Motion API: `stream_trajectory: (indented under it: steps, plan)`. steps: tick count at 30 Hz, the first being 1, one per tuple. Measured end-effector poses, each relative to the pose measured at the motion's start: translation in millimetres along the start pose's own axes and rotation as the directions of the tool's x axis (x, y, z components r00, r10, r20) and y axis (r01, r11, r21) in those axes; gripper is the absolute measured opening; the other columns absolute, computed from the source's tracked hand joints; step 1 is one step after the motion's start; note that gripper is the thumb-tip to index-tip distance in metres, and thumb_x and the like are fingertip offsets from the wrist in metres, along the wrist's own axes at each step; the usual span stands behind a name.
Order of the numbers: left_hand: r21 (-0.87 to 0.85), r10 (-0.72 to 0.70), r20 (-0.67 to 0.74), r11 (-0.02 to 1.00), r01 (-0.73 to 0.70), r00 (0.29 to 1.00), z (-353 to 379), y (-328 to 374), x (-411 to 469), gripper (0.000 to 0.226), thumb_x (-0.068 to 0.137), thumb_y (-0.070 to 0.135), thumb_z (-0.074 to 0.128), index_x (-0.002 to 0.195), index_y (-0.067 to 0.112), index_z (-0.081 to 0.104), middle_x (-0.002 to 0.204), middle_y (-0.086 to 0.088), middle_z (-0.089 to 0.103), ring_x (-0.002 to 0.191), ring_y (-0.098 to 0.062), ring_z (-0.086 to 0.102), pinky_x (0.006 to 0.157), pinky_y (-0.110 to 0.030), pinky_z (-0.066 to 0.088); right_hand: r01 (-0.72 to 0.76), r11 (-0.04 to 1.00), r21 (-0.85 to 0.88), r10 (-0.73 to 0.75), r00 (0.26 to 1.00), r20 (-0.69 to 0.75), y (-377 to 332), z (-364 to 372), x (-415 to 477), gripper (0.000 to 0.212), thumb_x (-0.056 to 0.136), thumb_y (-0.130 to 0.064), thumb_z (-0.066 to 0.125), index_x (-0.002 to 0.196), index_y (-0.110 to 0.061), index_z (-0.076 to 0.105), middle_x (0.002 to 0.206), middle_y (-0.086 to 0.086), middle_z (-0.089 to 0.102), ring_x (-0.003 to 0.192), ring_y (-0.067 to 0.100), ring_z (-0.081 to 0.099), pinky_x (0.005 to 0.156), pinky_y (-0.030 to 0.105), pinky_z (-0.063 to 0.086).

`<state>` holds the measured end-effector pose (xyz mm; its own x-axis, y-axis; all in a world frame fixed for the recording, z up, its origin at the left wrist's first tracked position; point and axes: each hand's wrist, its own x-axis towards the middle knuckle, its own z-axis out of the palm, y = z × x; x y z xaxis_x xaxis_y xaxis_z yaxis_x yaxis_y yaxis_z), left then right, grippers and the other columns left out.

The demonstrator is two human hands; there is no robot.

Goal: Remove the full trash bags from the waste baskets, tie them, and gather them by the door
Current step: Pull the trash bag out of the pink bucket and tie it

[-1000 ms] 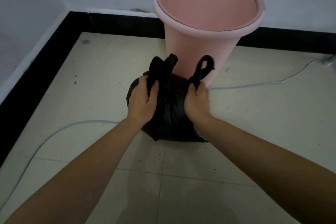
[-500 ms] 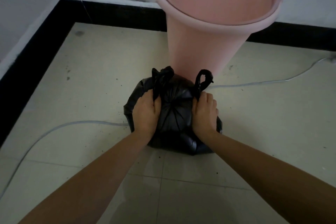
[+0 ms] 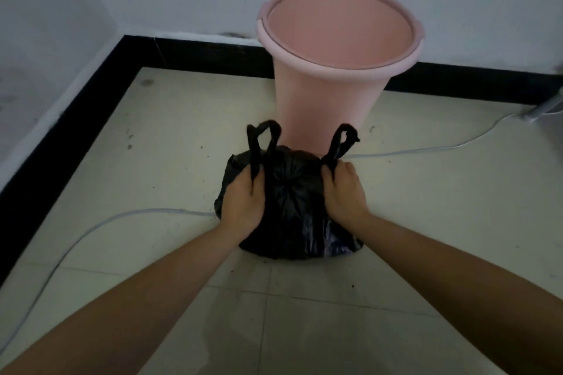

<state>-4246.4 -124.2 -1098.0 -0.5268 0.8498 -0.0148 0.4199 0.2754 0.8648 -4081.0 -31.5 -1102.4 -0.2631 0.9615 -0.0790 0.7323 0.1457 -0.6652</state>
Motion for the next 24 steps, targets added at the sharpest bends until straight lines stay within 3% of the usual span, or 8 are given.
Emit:
stream_trajectory:
  steps: [4, 6, 8, 10, 12, 16, 20, 24]
  plan:
    - [0.084, 0.197, -0.233, 0.98, -0.182, 0.952, -20.3, 37.6, 11.6, 0.038, 0.107, 0.031, 0.037, 0.075, 0.013, 0.047, 0.074, -0.005, 0.053, 0.067, -0.021, 0.053, 0.06, -0.037, 0.039, 0.051, 0.966, 0.253, -0.018, 0.992, -0.128, -36.4, -29.7, 1.4, 0.022, 0.106, -0.028, 0.037, 0.098, -0.014, 0.051, 0.102, 0.007, 0.054, 0.101, 0.025, 0.055, 0.094, 0.043, 0.044]
    - [0.12, 0.248, -0.287, 0.968, -0.222, 0.925, -30.5, 58.3, 17.4, 0.037, 0.106, 0.033, 0.037, 0.077, 0.012, 0.048, 0.077, -0.006, 0.057, 0.071, -0.025, 0.058, 0.065, -0.042, 0.045, 0.071, 0.885, 0.461, -0.006, 0.99, -0.142, -58.6, -47.1, -0.2, 0.018, 0.107, -0.026, 0.035, 0.109, -0.019, 0.051, 0.099, -0.005, 0.057, 0.094, 0.008, 0.056, 0.087, 0.026, 0.045]
    - [-0.118, 0.081, -0.273, 0.986, -0.117, 0.959, -36.2, 79.9, 18.1, 0.042, 0.107, 0.036, 0.038, 0.092, 0.007, 0.065, 0.088, -0.004, 0.071, 0.082, -0.02, 0.067, 0.076, -0.037, 0.054, 0.042, 0.806, 0.591, 0.041, 0.991, -0.127, -75.4, -58.6, -0.5, 0.029, 0.109, -0.025, 0.032, 0.132, -0.018, 0.048, 0.112, -0.007, 0.058, 0.099, 0.005, 0.054, 0.089, 0.015, 0.038]
    - [-0.503, -0.193, -0.185, 0.861, 0.076, 0.964, -38.2, 97.3, 19.0, 0.049, 0.107, 0.04, 0.038, 0.101, 0.006, 0.073, 0.093, -0.002, 0.078, 0.088, -0.017, 0.073, 0.082, -0.03, 0.058, -0.018, 0.77, 0.638, 0.105, 0.989, -0.099, -82.3, -62.6, 2.2, 0.037, 0.109, -0.026, 0.03, 0.143, -0.016, 0.042, 0.122, -0.003, 0.054, 0.108, 0.011, 0.051, 0.094, 0.02, 0.034]
    - [-0.681, -0.363, -0.099, 0.704, 0.203, 0.926, -39.5, 106.9, 21.3, 0.051, 0.107, 0.039, 0.038, 0.106, 0.001, 0.072, 0.093, -0.005, 0.079, 0.088, -0.021, 0.074, 0.082, -0.032, 0.061, -0.008, 0.841, 0.54, 0.062, 0.995, -0.083, -78.5, -60.2, 3.1, 0.029, 0.109, -0.025, 0.03, 0.129, -0.012, 0.047, 0.111, 0.003, 0.057, 0.101, 0.02, 0.055, 0.087, 0.026, 0.038]
    - [-0.777, -0.385, -0.1, 0.606, 0.17, 0.918, -36.1, 121.7, 22.9, 0.042, 0.108, 0.031, 0.04, 0.114, -0.003, 0.064, 0.097, -0.012, 0.077, 0.08, -0.021, 0.074, 0.072, -0.033, 0.061, 0.143, 0.983, 0.119, -0.15, 0.987, 0.056, -54.5, -46.6, -2.4, 0.018, 0.108, -0.017, 0.035, 0.093, -0.008, 0.039, 0.073, 0.006, 0.051, 0.065, 0.028, 0.049, 0.056, 0.035, 0.03]
    - [-0.723, -0.321, -0.09, 0.672, 0.16, 0.943, -29.2, 128.1, 15.7, 0.046, 0.108, 0.031, 0.04, 0.112, -0.007, 0.064, 0.091, -0.01, 0.077, 0.07, -0.018, 0.073, 0.064, -0.03, 0.06, 0.237, 0.971, -0.024, -0.229, 0.957, 0.181, -40.3, -34.4, -5.8, 0.011, 0.105, -0.012, 0.04, 0.098, -0.004, 0.043, 0.09, 0.026, 0.062, 0.074, 0.038, 0.058, 0.059, 0.036, 0.032]
    - [-0.441, -0.022, -0.218, 0.894, -0.078, 0.976, -29.9, 126.9, 5.8, 0.038, 0.107, 0.033, 0.039, 0.107, 0.005, 0.065, 0.091, -0.002, 0.076, 0.082, -0.021, 0.072, 0.08, -0.035, 0.059, 0.237, 0.971, 0.008, -0.233, 0.945, 0.228, -38.0, -38.7, -5.5, 0.016, 0.106, -0.015, 0.038, 0.091, -0.009, 0.037, 0.076, 0.006, 0.051, 0.068, 0.025, 0.049, 0.061, 0.034, 0.033]
